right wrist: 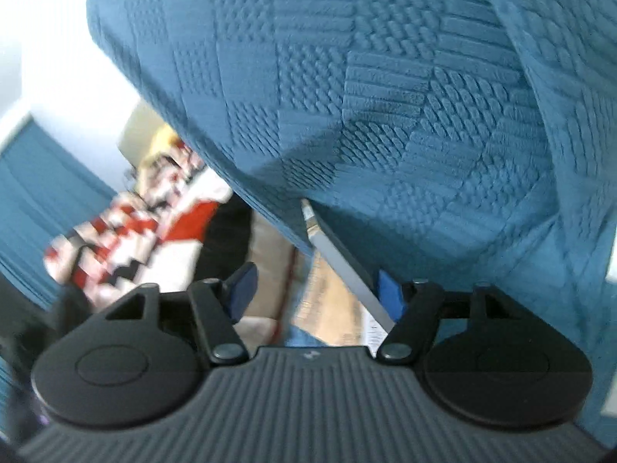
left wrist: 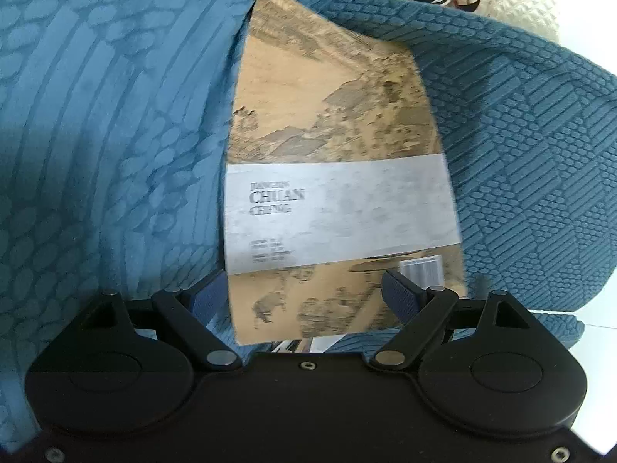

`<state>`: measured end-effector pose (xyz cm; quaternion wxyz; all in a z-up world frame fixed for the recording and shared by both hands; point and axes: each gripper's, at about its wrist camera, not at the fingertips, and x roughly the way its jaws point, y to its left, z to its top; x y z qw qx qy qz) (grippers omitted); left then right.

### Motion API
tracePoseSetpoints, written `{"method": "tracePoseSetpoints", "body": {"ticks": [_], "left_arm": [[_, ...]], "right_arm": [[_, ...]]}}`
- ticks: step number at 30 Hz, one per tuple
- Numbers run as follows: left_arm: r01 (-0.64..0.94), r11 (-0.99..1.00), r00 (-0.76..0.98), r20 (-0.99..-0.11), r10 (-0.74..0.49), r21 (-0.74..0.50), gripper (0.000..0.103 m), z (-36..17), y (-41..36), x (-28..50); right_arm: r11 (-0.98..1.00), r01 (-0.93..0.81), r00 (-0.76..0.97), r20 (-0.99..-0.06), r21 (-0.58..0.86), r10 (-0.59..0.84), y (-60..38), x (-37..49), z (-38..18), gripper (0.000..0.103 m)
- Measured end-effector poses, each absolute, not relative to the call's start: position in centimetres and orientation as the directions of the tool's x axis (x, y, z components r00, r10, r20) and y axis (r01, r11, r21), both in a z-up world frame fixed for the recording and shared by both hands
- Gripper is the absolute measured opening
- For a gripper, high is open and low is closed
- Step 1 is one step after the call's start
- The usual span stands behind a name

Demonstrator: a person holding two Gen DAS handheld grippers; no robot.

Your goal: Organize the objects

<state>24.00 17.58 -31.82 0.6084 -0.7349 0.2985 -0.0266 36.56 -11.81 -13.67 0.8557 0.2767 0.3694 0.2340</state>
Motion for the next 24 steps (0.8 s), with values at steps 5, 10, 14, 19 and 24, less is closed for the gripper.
{"method": "tracePoseSetpoints", "body": {"ticks": [5, 10, 14, 19, 24], "left_arm": [[-0.415, -0.091, 0.823, -0.331, -0.462, -0.905, 0.085, -31.7, 18.0, 23.8], [-0.414, -0.090, 0.821, -0.329, -0.468, -0.906, 0.086, -31.6, 18.2, 23.8], [-0.420, -0.088, 0.824, -0.338, -0.454, -0.903, 0.092, -31.8, 18.3, 23.3], [-0.418, -0.186, 0.843, -0.303, -0.444, -0.889, 0.094, -32.9, 18.1, 21.8], [-0.380, -0.294, 0.869, -0.231, -0.437, -0.877, 0.097, -34.1, 16.9, 20.5]], "right_arm": [[0.850, -0.196, 0.604, -0.623, 0.489, 0.497, -10.9, 37.8, -14.7, 0.024], [0.868, -0.191, 0.580, -0.660, 0.459, 0.477, -11.1, 37.8, -12.8, 0.018], [0.848, -0.166, 0.559, -0.660, 0.504, 0.501, -10.5, 37.3, -10.6, 0.016], [0.830, -0.077, 0.538, -0.677, 0.553, 0.501, -9.2, 37.3, -9.1, 0.016], [0.803, -0.023, 0.535, -0.671, 0.596, 0.513, -8.3, 36.7, -8.4, 0.016]]}}
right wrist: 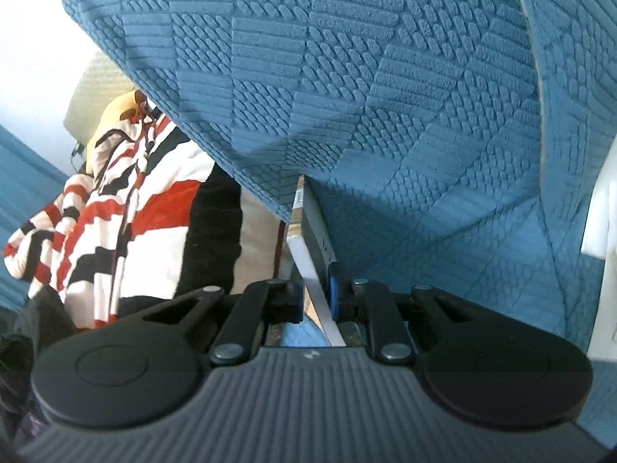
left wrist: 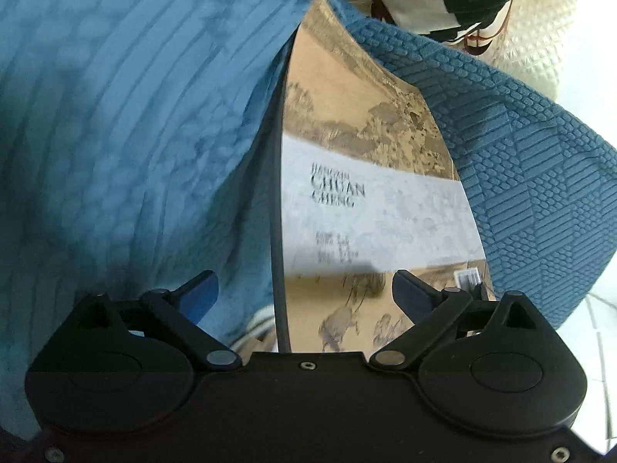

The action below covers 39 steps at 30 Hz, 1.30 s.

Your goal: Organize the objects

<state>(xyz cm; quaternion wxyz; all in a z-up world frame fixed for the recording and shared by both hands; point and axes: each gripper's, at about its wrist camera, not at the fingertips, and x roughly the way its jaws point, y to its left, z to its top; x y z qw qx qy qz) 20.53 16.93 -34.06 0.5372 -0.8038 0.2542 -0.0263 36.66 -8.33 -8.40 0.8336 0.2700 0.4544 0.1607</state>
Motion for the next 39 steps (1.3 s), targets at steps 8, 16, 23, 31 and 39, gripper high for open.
{"method": "tracePoseSetpoints", "body": {"ticks": [8, 16, 23, 31, 39], "left_arm": [[-0.328, -0.443, 0.903, -0.139, -0.408, -0.835, 0.095, -35.8, 15.6, 19.9], [-0.322, -0.375, 0.897, -0.153, -0.415, -0.869, 0.049, -34.2, 15.8, 20.3], [-0.338, -0.166, 0.867, -0.237, -0.439, -0.927, 0.024, -31.0, 17.3, 20.0], [-0.262, 0.057, 0.868, -0.261, -0.423, -0.963, 0.017, -25.1, 19.7, 19.2], [-0.225, 0.161, 0.828, -0.276, -0.488, -0.961, 0.018, -21.4, 18.5, 19.2]], "right_arm": [[0.752, 0.062, 0.536, -0.658, 0.656, 0.529, -8.6, 35.6, -9.1, 0.015], [0.727, 0.087, 0.548, -0.643, 0.681, 0.536, -10.0, 35.0, -10.5, 0.015], [0.735, 0.063, 0.568, -0.630, 0.675, 0.529, -11.2, 34.4, -10.8, 0.014], [0.736, 0.009, 0.595, -0.596, 0.676, 0.540, -12.9, 32.2, -9.3, 0.011], [0.722, 0.002, 0.634, -0.560, 0.691, 0.534, -15.0, 29.4, -7.2, 0.012]]}}
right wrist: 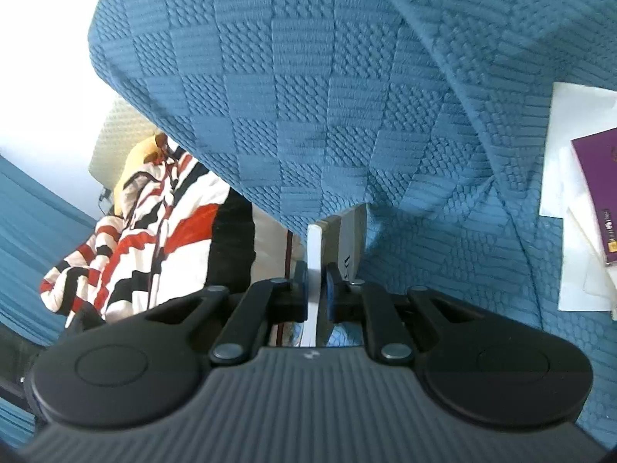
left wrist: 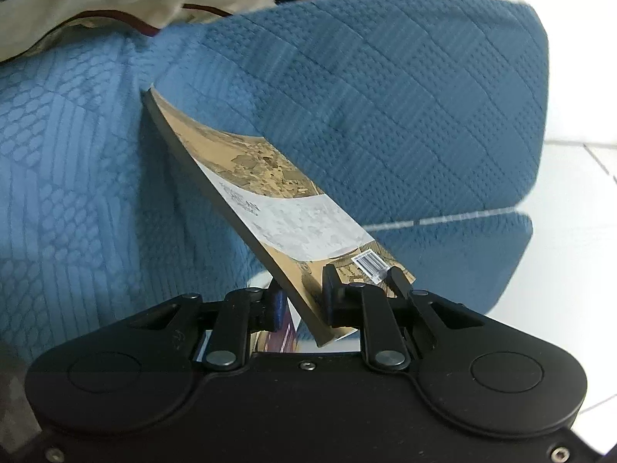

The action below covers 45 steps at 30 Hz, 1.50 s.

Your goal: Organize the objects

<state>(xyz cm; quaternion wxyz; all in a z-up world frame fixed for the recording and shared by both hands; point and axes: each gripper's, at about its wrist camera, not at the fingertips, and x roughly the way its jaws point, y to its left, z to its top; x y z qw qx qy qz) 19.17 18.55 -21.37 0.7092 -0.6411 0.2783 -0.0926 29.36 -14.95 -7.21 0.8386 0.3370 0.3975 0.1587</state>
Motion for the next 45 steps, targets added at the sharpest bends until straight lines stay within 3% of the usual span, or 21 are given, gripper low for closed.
{"method": "tracePoseSetpoints", "body": {"ticks": [10, 17, 31, 45], "left_arm": [[-0.166, 0.298, 0.765, -0.313, -0.562, -0.940, 0.018, -16.9, 15.5, 19.9], [-0.164, 0.343, 0.719, -0.350, -0.600, -0.925, 0.018, -17.6, 14.7, 19.8], [-0.244, 0.487, 0.631, -0.518, -0.577, -0.839, 0.017, -21.6, 14.6, 18.0], [-0.346, 0.638, 0.489, -0.713, -0.503, -0.688, 0.015, -26.2, 13.4, 17.2]], "right_arm": [[0.689, 0.032, 0.726, -0.490, 0.724, 0.482, -19.2, 24.4, -5.8, 0.013], [0.675, 0.079, 0.762, -0.481, 0.733, 0.434, -20.6, 21.5, -7.6, 0.013], [0.738, 0.161, 0.707, -0.598, 0.655, 0.377, -19.0, 16.7, -14.0, 0.015], [0.722, 0.259, 0.584, -0.700, 0.642, 0.412, -18.0, 13.8, -21.3, 0.017]]}}
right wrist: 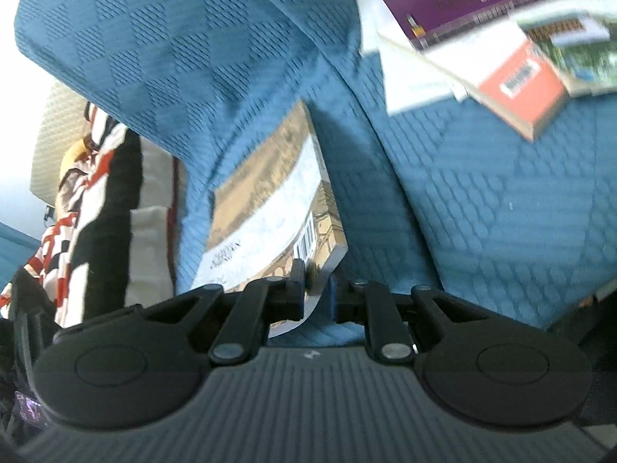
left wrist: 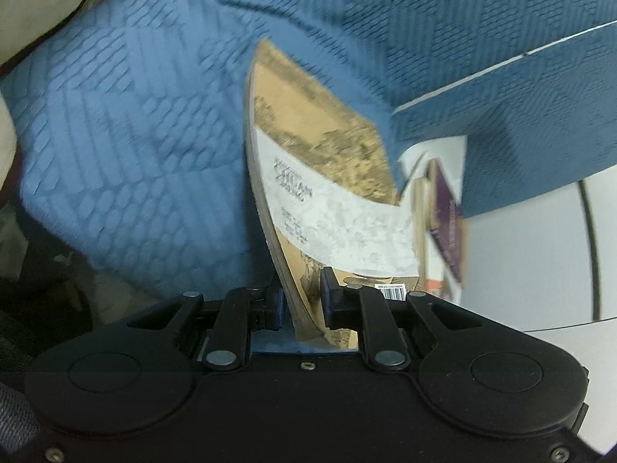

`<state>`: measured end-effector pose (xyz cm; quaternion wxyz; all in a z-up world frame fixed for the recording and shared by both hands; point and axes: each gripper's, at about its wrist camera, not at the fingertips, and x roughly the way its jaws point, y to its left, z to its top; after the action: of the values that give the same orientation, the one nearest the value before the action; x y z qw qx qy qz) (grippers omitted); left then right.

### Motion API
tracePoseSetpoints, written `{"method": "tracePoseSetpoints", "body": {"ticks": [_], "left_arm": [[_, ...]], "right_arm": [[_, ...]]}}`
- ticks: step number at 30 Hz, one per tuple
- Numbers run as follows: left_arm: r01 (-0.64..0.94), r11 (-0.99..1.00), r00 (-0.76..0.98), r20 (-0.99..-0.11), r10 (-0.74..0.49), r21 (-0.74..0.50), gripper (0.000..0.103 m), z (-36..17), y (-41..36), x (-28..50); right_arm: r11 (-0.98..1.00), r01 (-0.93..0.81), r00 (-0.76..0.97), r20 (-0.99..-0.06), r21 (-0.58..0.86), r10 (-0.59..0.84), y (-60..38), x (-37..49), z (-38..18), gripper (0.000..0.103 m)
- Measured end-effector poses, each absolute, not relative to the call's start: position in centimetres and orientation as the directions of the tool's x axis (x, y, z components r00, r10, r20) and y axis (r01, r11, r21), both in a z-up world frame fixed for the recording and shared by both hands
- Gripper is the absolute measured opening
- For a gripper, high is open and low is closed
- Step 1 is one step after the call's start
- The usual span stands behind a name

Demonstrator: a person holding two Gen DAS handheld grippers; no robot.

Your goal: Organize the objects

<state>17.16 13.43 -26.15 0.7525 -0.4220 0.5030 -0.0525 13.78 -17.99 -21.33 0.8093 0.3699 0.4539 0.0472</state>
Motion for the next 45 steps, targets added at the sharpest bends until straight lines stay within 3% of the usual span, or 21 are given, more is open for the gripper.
{"method": "tracePoseSetpoints", "body": {"ticks": [7, 8, 10, 13, 16, 19, 32, 45], "left_arm": [[-0.376, 0.677, 0.449, -0.763, -0.464, -0.633, 0.017, -27.2, 12.9, 16.9], [-0.378, 0.681, 0.448, -0.767, -0.459, -0.628, 0.020, -27.1, 12.9, 17.0], [-0.387, 0.682, 0.444, -0.773, -0.452, -0.621, 0.035, -27.1, 12.8, 17.0], [-0.387, 0.702, 0.443, -0.788, -0.427, -0.598, 0.045, -26.4, 12.8, 16.5], [-0.378, 0.726, 0.453, -0.799, -0.395, -0.574, 0.050, -25.4, 12.7, 16.0], [-0.367, 0.755, 0.467, -0.809, -0.356, -0.544, 0.056, -24.0, 12.4, 15.6], [-0.171, 0.846, 0.605, -0.732, -0.314, -0.504, 0.057, -13.3, 7.7, 13.2], [0.034, 0.886, 0.678, -0.641, -0.360, -0.462, 0.058, -5.8, -0.2, 9.9]], "right_arm": [[0.697, 0.321, 0.534, -0.730, 0.641, 0.426, -17.6, 13.4, -24.6, 0.021], [0.696, 0.318, 0.539, -0.727, 0.644, 0.426, -17.5, 13.2, -24.6, 0.021], [0.710, 0.303, 0.535, -0.730, 0.636, 0.426, -17.3, 13.3, -24.4, 0.024], [0.704, 0.322, 0.512, -0.742, 0.633, 0.433, -17.5, 13.5, -24.1, 0.028], [0.730, 0.321, 0.468, -0.771, 0.603, 0.431, -17.6, 13.8, -23.4, 0.034], [0.759, 0.275, 0.483, -0.768, 0.589, 0.421, -17.9, 13.6, -22.0, 0.034], [0.869, 0.028, 0.638, -0.679, 0.493, 0.365, -19.4, 11.3, -11.6, 0.034], [0.902, -0.027, 0.743, -0.595, 0.431, 0.306, -22.1, 5.4, -5.0, 0.035]]}}
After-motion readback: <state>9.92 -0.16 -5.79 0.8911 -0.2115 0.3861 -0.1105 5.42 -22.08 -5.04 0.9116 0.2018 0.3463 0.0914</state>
